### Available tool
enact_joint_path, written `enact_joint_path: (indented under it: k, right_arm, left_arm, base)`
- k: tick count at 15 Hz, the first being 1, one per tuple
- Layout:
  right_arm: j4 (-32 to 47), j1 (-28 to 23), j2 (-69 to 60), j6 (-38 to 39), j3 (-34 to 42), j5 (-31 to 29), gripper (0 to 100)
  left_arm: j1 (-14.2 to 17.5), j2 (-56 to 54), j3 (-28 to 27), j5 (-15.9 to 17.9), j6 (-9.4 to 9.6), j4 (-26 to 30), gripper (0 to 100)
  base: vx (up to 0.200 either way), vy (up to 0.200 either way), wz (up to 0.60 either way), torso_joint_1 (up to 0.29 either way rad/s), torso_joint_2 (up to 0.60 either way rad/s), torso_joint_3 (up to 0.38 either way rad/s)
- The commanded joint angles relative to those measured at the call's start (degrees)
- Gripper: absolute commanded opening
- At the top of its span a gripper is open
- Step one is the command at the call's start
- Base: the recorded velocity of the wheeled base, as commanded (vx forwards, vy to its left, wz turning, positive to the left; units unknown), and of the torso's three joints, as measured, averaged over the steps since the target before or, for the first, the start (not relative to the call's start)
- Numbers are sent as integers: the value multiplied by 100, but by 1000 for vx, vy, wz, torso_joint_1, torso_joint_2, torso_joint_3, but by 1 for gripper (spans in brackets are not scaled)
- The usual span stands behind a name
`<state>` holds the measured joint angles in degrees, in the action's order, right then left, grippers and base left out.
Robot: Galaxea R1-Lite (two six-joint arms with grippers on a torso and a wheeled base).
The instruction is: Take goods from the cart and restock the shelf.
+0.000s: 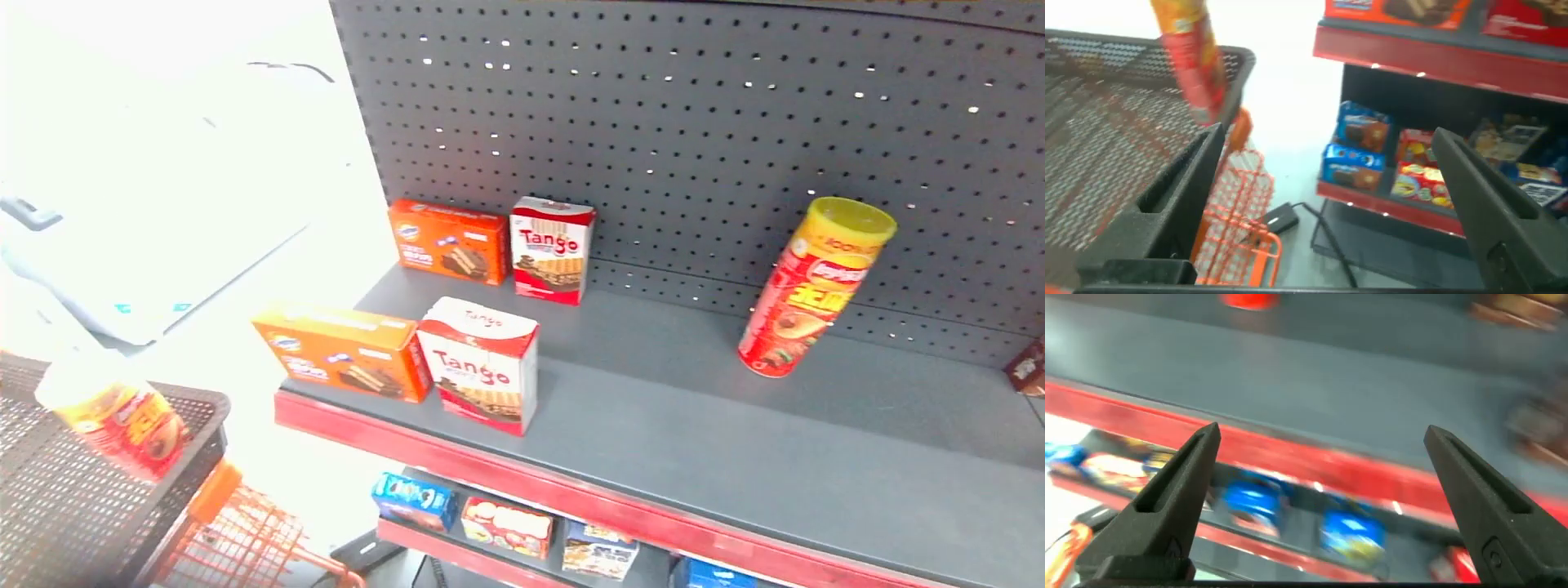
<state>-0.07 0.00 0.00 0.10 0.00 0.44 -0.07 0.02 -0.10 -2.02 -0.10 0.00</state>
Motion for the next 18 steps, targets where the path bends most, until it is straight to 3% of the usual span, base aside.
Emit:
enact_joint_path:
  k: [1,3,11,12,14,16,18]
  right_arm:
    - [-1,0,0,-1,0,0,100]
    - [-10,0,0,8,0,-18,100]
    - [-10,0,0,8,0,-18,100]
    - [-10,0,0,8,0,-18,100]
    - [-10,0,0,8,0,-9,100]
    - [-10,0,0,8,0,-9,100]
    - [-10,0,0,8,0,-9,100]
  left_arm:
    - [-1,-2,1,-9,1,0,100]
    - [-1,-2,1,-9,-8,0,100]
    - [-1,-2,1,53,10,0,100]
    - [7,-2,-113,88,27,26,100]
    - [-54,490,-992,211,379,510,100]
    - [-54,1158,-1502,211,405,905,100]
    - [-19,2054,-1599,194,405,773,100]
  base:
    - [0,0,600,7,7,12]
    - [0,0,600,5,2,7]
    - [0,0,0,0,0,0]
    - [0,0,0,0,0,0]
    - [0,0,0,0,0,0]
    - [0,0,0,0,0,0]
    - [0,0,0,0,0,0]
